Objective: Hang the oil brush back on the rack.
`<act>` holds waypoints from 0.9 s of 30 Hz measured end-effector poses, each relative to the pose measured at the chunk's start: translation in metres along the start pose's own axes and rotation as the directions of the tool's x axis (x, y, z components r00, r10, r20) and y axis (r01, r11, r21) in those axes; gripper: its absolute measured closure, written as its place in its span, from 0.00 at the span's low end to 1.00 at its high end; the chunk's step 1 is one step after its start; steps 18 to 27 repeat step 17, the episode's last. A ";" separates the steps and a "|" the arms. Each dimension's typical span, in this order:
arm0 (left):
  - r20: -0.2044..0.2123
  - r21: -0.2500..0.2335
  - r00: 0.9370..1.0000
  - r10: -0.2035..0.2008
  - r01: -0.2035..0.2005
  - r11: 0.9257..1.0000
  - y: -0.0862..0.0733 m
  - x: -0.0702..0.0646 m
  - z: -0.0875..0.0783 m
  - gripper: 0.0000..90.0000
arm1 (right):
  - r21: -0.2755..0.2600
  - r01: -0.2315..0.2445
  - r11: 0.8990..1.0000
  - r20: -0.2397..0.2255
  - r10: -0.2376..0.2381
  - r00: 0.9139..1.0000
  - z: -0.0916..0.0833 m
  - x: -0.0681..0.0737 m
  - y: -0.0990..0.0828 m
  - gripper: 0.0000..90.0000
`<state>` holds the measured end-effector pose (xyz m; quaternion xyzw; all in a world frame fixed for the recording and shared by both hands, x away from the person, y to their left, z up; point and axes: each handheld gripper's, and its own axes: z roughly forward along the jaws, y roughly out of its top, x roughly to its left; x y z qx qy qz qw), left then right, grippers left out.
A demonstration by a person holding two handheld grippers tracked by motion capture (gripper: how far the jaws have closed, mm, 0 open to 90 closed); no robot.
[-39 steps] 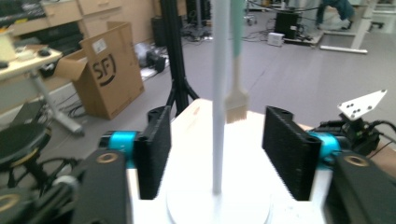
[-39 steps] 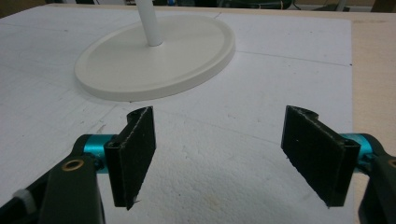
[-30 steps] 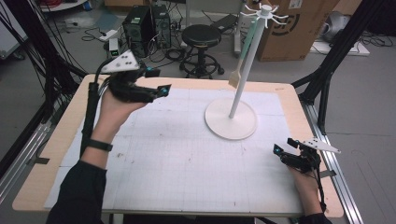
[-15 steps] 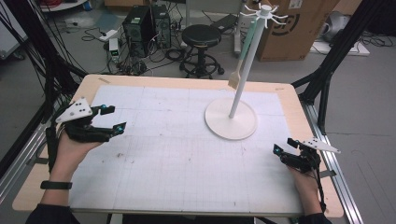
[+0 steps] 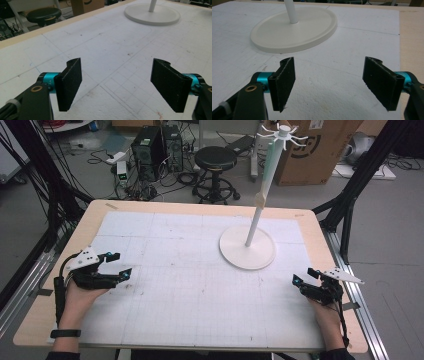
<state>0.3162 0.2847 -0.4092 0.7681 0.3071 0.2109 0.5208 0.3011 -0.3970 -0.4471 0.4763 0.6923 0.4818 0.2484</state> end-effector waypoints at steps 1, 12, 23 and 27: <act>0.000 -0.006 1.000 -0.002 0.002 1.000 -0.002 -0.001 0.001 0.29 | -0.001 0.002 1.000 0.001 -0.002 1.000 0.000 0.000 0.000 0.28; 0.010 -0.010 1.000 -0.030 0.030 1.000 -0.014 -0.002 0.007 0.29 | 0.000 0.000 1.000 0.000 0.000 1.000 0.000 0.000 0.000 0.28; 0.013 -0.002 0.999 -0.040 0.040 0.999 -0.016 -0.001 0.009 0.29 | 0.001 -0.003 1.000 -0.003 0.003 1.000 0.000 0.000 0.000 0.28; 0.013 -0.002 0.999 -0.040 0.040 0.999 -0.016 -0.001 0.009 0.29 | 0.001 -0.003 1.000 -0.003 0.003 1.000 0.000 0.000 0.000 0.28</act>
